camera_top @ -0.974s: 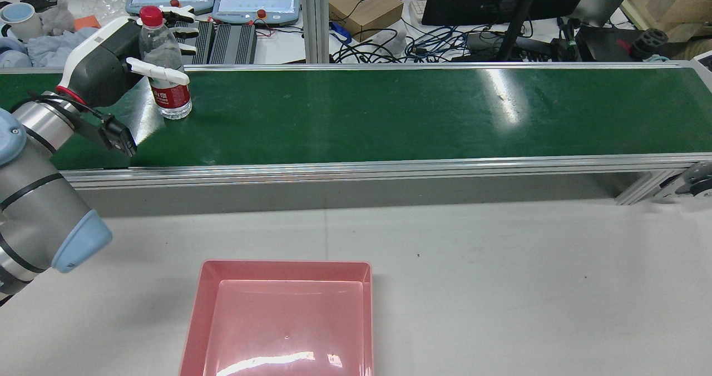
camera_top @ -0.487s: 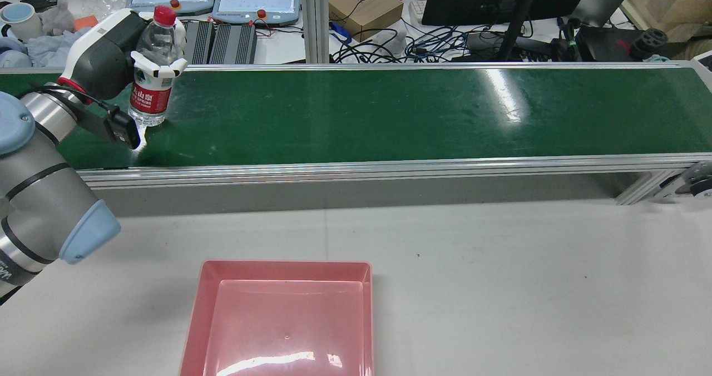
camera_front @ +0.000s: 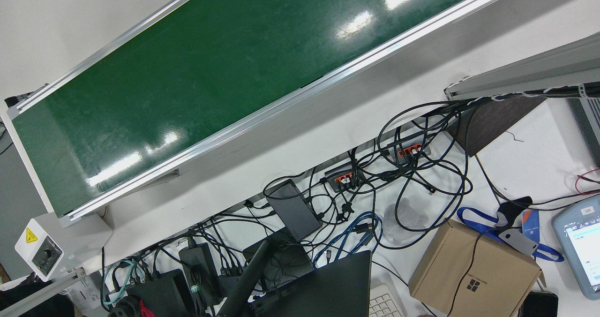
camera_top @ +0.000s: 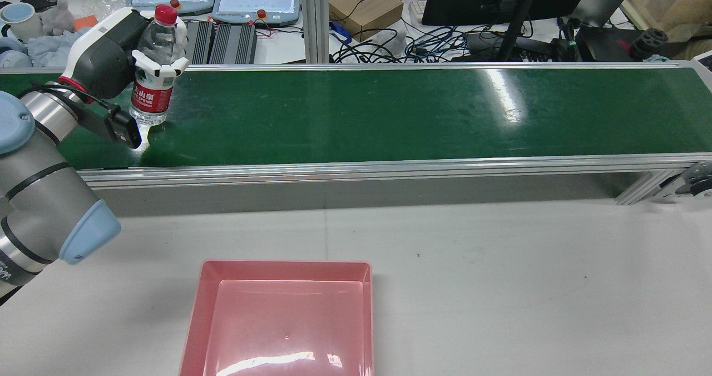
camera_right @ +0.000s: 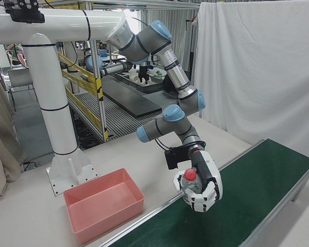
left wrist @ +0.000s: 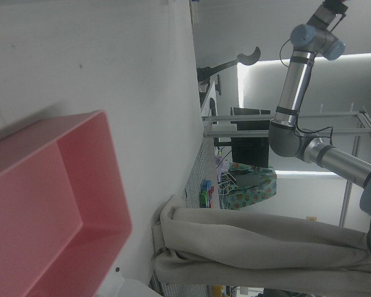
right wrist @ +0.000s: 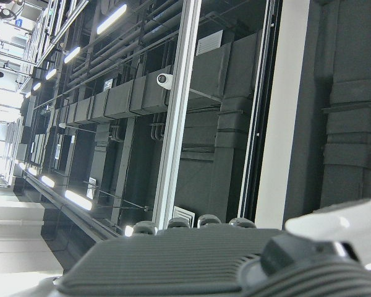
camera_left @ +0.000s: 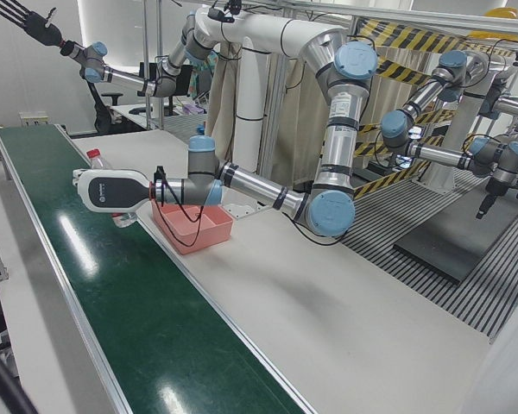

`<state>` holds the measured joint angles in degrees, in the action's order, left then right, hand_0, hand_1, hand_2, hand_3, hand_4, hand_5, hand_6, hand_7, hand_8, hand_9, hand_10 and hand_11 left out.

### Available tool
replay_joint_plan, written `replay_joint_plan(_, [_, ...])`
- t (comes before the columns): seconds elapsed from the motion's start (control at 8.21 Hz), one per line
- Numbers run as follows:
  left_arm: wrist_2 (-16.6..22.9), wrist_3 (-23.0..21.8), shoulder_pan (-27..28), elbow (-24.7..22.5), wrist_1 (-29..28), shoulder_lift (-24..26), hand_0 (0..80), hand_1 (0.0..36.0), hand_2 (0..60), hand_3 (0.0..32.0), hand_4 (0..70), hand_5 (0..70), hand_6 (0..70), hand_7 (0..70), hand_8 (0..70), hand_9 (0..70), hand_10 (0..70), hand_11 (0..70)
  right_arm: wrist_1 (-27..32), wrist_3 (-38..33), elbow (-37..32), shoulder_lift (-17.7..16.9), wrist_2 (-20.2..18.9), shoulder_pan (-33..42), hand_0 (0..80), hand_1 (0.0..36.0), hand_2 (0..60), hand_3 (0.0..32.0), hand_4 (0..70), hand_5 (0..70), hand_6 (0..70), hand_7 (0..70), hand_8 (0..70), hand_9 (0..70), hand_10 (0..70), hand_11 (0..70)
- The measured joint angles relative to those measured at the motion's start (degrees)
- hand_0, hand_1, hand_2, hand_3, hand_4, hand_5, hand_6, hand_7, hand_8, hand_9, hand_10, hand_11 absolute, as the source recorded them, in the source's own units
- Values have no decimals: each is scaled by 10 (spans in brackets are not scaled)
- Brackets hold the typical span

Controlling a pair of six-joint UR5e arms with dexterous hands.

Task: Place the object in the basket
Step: 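Lift the bottle off the belt and carry it over the pink basket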

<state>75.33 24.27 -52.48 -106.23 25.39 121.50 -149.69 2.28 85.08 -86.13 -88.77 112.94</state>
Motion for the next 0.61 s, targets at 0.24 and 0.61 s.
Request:
replay_joint_plan(0.24, [9, -2, 25, -88, 53, -4, 797, 251, 600, 0, 700, 700, 700, 700, 700, 700, 700, 700, 0, 0, 0, 0, 0, 0, 0, 0, 0, 0, 0, 0, 0, 0, 0, 0, 0, 0])
replay_joint_plan(0.61, [8, 4, 118, -180, 109, -4, 800, 271, 600, 0, 700, 700, 700, 700, 700, 700, 700, 700, 0, 0, 0, 0, 0, 0, 0, 0, 0, 0, 0, 0, 0, 0, 0, 0, 0, 0])
